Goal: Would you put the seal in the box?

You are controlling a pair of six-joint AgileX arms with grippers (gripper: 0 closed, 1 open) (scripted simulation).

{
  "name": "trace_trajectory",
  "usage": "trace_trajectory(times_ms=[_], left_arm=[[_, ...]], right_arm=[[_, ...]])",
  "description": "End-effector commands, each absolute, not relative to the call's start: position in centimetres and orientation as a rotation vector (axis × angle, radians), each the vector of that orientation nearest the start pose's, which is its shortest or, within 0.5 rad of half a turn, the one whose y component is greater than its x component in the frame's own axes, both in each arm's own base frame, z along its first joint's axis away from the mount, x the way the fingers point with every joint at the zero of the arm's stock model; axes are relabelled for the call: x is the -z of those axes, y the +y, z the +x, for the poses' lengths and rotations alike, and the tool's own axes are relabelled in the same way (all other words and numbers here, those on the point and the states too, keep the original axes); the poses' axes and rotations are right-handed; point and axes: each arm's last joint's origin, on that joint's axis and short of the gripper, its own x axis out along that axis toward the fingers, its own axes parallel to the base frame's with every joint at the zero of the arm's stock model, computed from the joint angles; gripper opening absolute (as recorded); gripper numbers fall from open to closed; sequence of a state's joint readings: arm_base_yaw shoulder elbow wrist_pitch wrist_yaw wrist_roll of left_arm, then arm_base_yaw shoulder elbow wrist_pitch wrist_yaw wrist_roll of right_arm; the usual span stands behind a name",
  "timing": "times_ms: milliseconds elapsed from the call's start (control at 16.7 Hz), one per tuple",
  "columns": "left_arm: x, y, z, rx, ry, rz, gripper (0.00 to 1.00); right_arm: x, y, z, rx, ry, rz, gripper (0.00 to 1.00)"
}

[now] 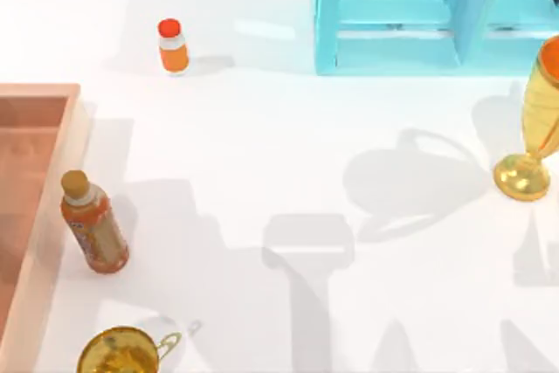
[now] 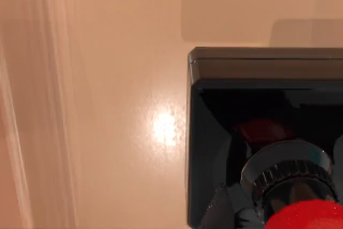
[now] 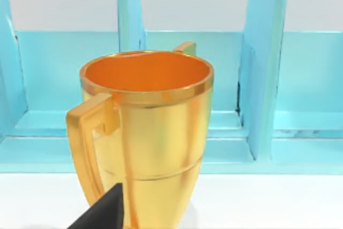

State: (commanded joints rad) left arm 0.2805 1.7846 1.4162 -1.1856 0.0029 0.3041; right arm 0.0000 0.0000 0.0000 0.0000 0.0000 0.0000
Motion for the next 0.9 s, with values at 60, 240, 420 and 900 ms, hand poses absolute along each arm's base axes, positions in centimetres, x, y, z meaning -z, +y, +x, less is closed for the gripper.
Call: trace_trajectory(times_ms=[60, 240, 420, 900], left_arm=[[-22.67, 9.53, 31.99, 0.014, 1.554, 0.018, 0.15], [-22.67, 9.53, 31.99, 0.014, 1.554, 0.018, 0.38], [-22.67, 9.53, 31.99, 0.014, 1.554, 0.018, 0.6], [-22.67, 9.53, 31.99, 0.014, 1.554, 0.018, 1.0]], right_arm=[[-16.0, -0.12, 10.57, 0.0, 0.0, 0.0, 1.0], [-16.0, -0.12, 10.57, 0.0, 0.0, 0.0, 1.0], [-16.0, -0.12, 10.57, 0.0, 0.0, 0.0, 1.0], [-16.0, -0.12, 10.57, 0.0, 0.0, 0.0, 1.0]])
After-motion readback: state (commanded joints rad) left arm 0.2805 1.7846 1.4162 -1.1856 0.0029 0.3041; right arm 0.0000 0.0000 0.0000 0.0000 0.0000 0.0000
